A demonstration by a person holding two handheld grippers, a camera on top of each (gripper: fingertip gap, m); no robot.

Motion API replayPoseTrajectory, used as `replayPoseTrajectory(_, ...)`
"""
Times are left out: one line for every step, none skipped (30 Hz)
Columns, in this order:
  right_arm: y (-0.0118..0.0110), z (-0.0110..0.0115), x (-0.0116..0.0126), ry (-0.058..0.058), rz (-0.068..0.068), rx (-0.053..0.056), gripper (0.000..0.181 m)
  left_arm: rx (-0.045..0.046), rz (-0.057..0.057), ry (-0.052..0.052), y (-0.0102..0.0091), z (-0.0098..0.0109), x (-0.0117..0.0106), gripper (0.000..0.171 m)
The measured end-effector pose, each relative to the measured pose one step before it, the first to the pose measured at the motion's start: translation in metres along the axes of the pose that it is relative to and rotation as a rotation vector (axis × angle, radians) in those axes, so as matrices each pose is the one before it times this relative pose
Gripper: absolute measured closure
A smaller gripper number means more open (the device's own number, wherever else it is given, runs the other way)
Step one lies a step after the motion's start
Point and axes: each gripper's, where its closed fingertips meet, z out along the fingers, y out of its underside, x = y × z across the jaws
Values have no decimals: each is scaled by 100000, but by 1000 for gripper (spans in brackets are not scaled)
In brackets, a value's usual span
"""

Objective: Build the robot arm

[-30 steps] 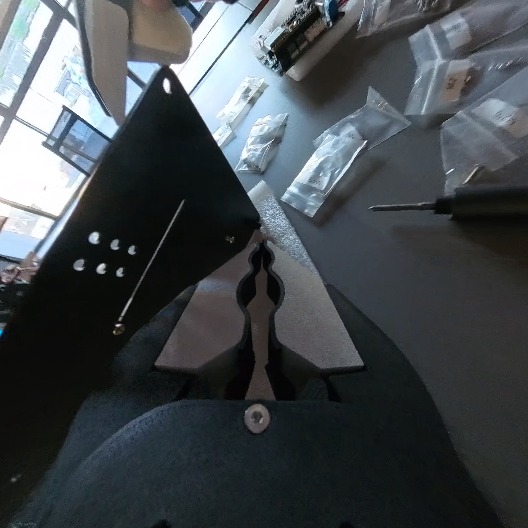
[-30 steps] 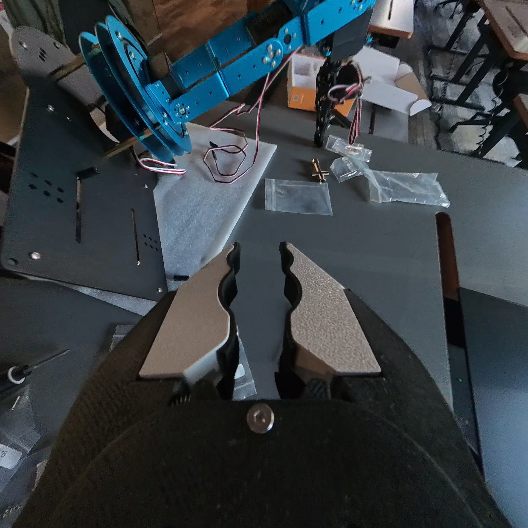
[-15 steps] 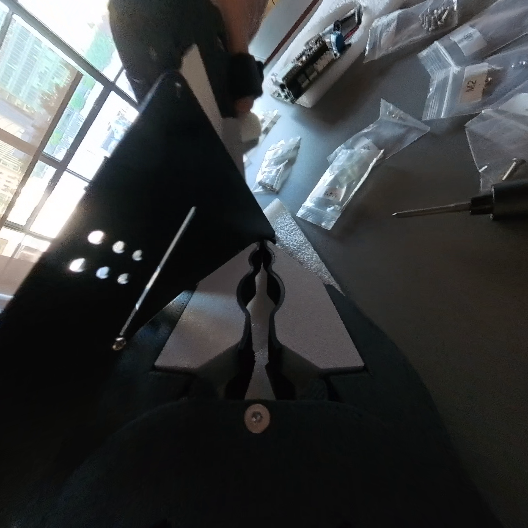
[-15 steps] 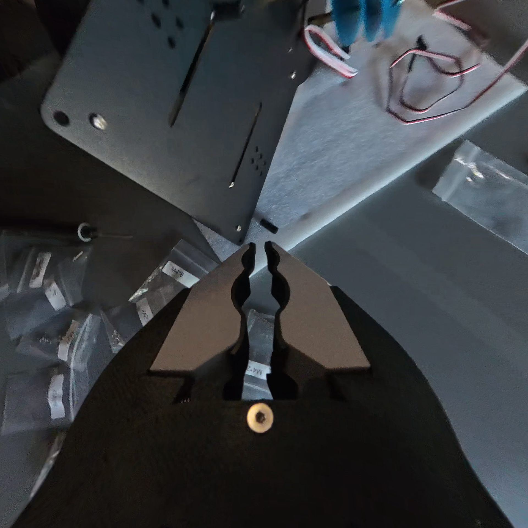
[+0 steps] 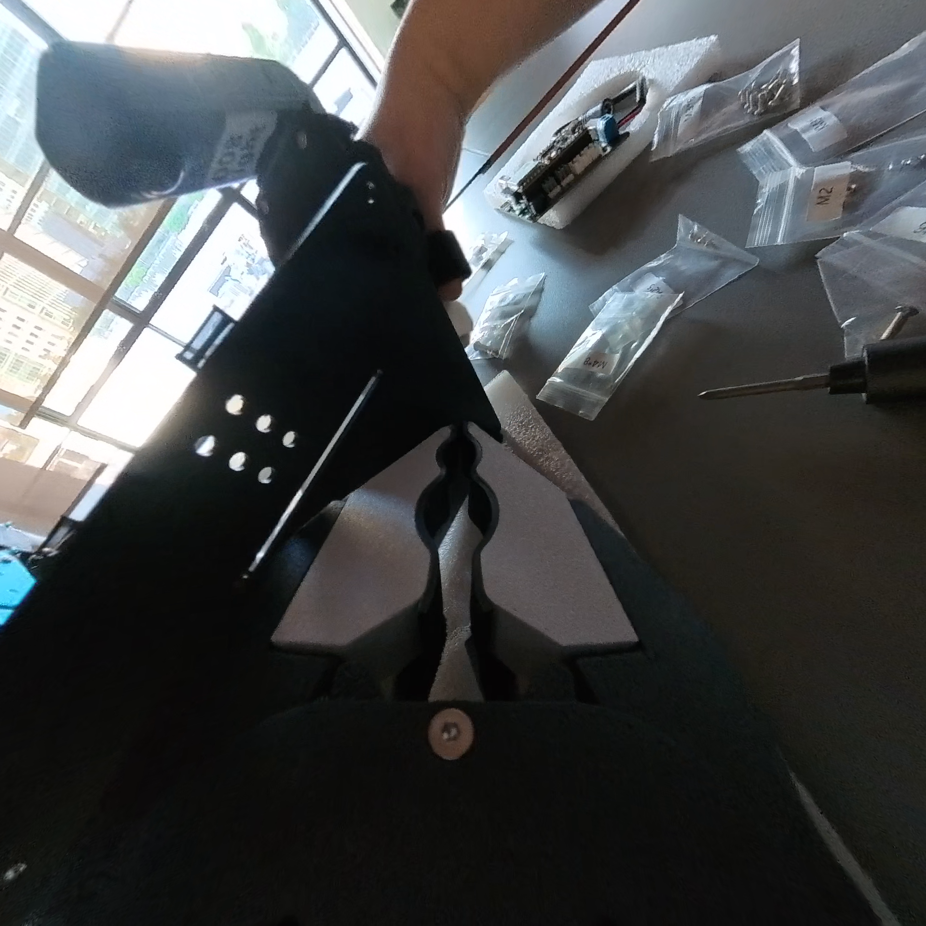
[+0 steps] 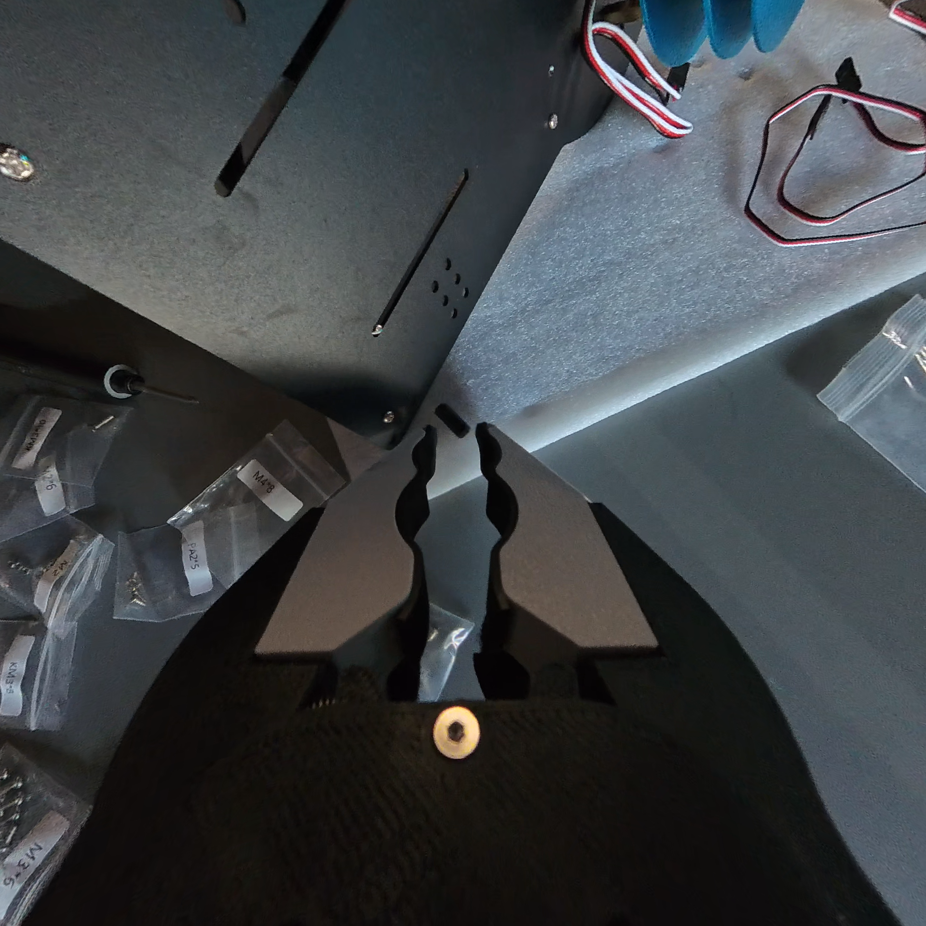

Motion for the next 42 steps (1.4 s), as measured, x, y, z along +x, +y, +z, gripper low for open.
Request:
replayPoseTrajectory(-44, -37, 123, 179, 307, 494, 165, -182, 310, 1716, 42, 38, 302, 171)
replayPoseTrajectory(-140, -87, 78, 164, 314, 1196, 164, -609, 1162, 963, 58, 41, 251, 171)
replayPoseTrajectory(-109, -110, 118, 627, 354, 907, 164, -458, 1607, 607, 40, 32, 271, 171)
replayPoseTrajectory(-15, -92, 96, 687, 97, 236, 164, -988, 1832, 855, 118, 72, 316, 171)
replayPoseTrajectory(79, -74, 103, 828, 51, -124, 164, -1393, 1709, 403, 165, 101, 229, 171)
replayPoseTrajectory(97, -68, 187, 1236, 333, -149, 164, -1207, 1254, 314, 145, 105, 163, 171)
replayPoseTrajectory(-9, -78, 108, 759, 556, 478, 164, -879, 684, 383, 100, 81, 113, 171)
replayPoseTrajectory(-65, -97, -39, 23, 504, 614, 165, -633, 49, -370, 89, 35, -42, 171)
replayPoseTrajectory(-10, -67, -16, 254, 242, -89, 165, -501, -469, -719, 92, -16, -131, 171)
replayPoseTrajectory(56, -43, -8, 415, -224, -637, 165, -90, -807, -373, 60, -40, -113, 171)
replayPoseTrajectory(81, -12, 3, 266, -353, -675, 165, 17, -839, -299, 39, -28, -114, 171)
replayPoseTrajectory(74, 7, 23, 263, -190, -505, 165, -67, -569, -318, 24, -23, -100, 171)
replayPoseTrajectory(-3, 4, 71, 424, -100, -20, 165, -23, -163, 68, 10, 12, -9, 171)
replayPoseTrajectory(-28, -1, 58, 230, 57, 170, 165, -299, 117, -60, 45, 29, -4, 171)
replayPoseTrajectory(-23, 2, 65, 143, 124, 22, 165, -245, 161, -144, 29, 31, -8, 171)
replayPoseTrajectory(-26, -5, 28, 42, -75, 16, 165, -291, 100, -43, 51, 24, -4, 171)
replayPoseTrajectory(-31, -8, 70, 352, -307, -42, 165, -215, 190, -108, 42, 11, 6, 171)
replayPoseTrajectory(-15, -11, 76, 406, -332, -225, 165, -125, 289, -302, 32, -3, -20, 171)
replayPoseTrajectory(-38, -15, 36, 252, -218, -23, 165, -156, 168, -442, 35, -3, -60, 171)
replayPoseTrajectory(-67, -25, -34, -166, -30, 314, 165, 39, -156, -291, 14, -2, -61, 171)
replayPoseTrajectory(-2, -21, -7, 23, -69, -66, 165, -55, -413, -104, 28, -8, -64, 171)
replayPoseTrajectory(83, -20, -78, -256, -278, -422, 165, 3, -532, -409, 8, -4, -118, 171)
replayPoseTrajectory(105, -3, -145, -589, -339, -550, 165, -322, -529, -415, 75, 29, -126, 171)
replayPoseTrajectory(105, 12, -204, -798, -342, -520, 165, -407, -379, -147, 83, 25, -82, 171)
replayPoseTrajectory(67, 10, -234, -928, -384, -338, 165, -108, -206, -330, 32, 8, -89, 171)
replayPoseTrajectory(49, 23, -250, -1114, 41, -115, 165, 204, -70, -681, 2, -25, -130, 171)
replayPoseTrajectory(20, 41, -243, -1262, 506, -35, 163, 317, -209, -446, -7, -38, -97, 171)
replayPoseTrajectory(-103, 24, -133, -751, 413, 697, 162, 358, -375, 180, -23, -27, -23, 171)
replayPoseTrajectory(-110, 32, -90, -499, -414, 795, 162, 264, -348, 251, -39, -22, -8, 171)
replayPoseTrajectory(19, 49, 5, -46, -1116, 156, 162, 16, -168, 167, 4, 6, -5, 171)
replayPoseTrajectory(116, 86, 61, -106, -972, -66, 163, -111, 148, 73, 2, 28, 25, 171)
replayPoseTrajectory(166, 103, 95, -466, -422, 162, 163, -45, 268, -69, 3, 16, 11, 171)
replayPoseTrajectory(43, 99, 116, -527, -159, 1049, 164, 85, 94, -36, -14, -2, -5, 171)
replayPoseTrajectory(-111, 43, 67, -953, 113, 1855, 164, 37, -146, 109, 4, -4, 4, 171)
replayPoseTrajectory(-197, 13, 23, -1224, 259, 2000, 165, 50, -226, 173, 0, 0, -11, 171)
replayPoseTrajectory(-224, 4, -3, -1213, -50, 1785, 168, 20, -187, 119, 0, -9, 2, 171)
replayPoseTrajectory(-83, 46, -105, -1681, -464, 519, 169, -13, -85, 76, 4, 7, 10, 171)
replayPoseTrajectory(22, 75, -27, -1026, -710, -501, 169, -167, 18, 127, 21, 25, 13, 171)
replayPoseTrajectory(94, 104, -5, -929, -693, -911, 169, -301, 102, 120, 47, 36, 18, 171)
replayPoseTrajectory(89, 119, -144, -1787, -204, -904, 169, -270, 74, 92, 34, 27, 15, 171)
replayPoseTrajectory(19, 87, -4, -771, -417, -660, 168, -23, 13, 7, -4, 4, 5, 171)
replayPoseTrajectory(-22, 67, 80, -135, -940, -13, 168, 80, -95, 38, -3, -9, -3, 171)
